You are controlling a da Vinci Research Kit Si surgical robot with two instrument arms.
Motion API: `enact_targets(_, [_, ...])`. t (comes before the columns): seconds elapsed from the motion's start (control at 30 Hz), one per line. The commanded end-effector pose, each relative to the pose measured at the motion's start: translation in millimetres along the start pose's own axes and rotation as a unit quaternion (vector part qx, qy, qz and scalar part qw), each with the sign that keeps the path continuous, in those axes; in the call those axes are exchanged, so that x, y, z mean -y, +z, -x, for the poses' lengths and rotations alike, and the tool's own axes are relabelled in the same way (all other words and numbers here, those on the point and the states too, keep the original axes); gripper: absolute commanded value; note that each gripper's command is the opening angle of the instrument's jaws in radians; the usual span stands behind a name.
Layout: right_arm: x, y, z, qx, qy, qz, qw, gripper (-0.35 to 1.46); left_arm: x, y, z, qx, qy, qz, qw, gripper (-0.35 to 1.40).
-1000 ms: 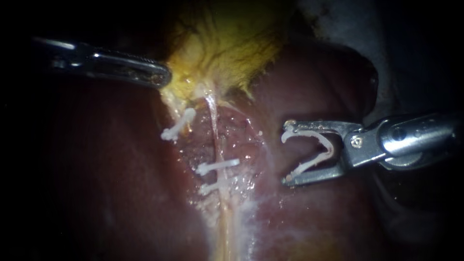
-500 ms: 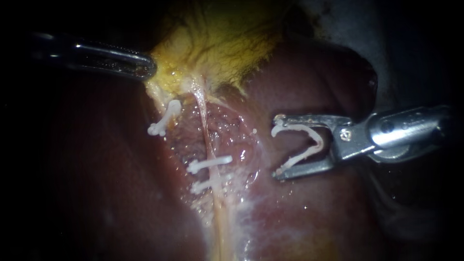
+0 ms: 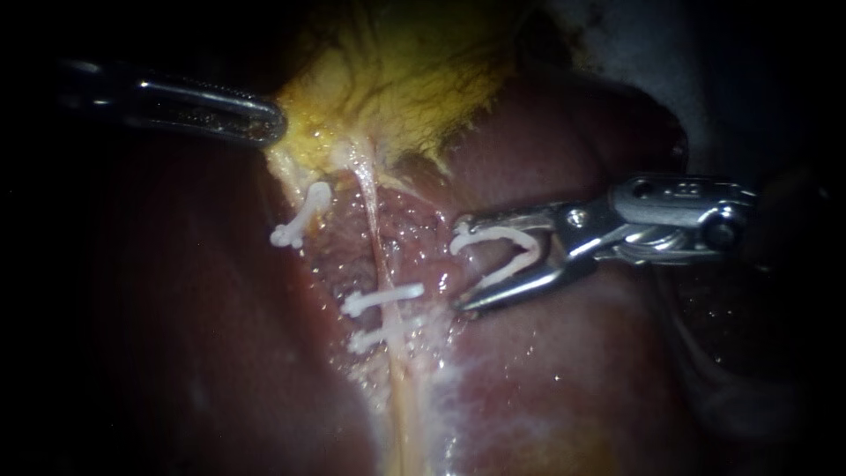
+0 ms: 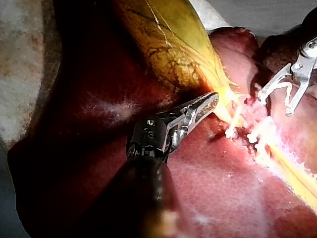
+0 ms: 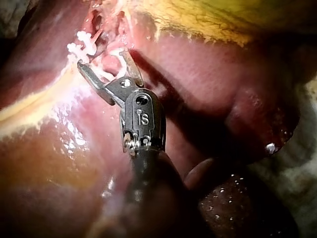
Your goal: Clipping third clip right tube
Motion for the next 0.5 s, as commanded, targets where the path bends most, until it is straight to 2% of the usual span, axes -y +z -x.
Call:
enact_targets(0.03, [-0.3, 0.4, 0.0, -0.004, 0.009, -0.004, 0.9999, 0.57, 0.0, 0.0, 0.0, 0.0, 0.0, 0.0, 1.0, -0.35])
enact_targets(0.2, [-1.5, 2.5, 0.2, -0.019, 0.043, -0.024, 0.9986, 0.56, 0.0, 0.0, 0.0, 0.0, 0.0, 0.0, 1.0, -0.35])
enact_targets(0.5, [-3.8, 4.7, 1.6, -0.021, 0.066, -0.02, 0.9974, 0.56, 0.0, 0.0, 0.0, 0.0, 0.0, 0.0, 1.0, -0.35])
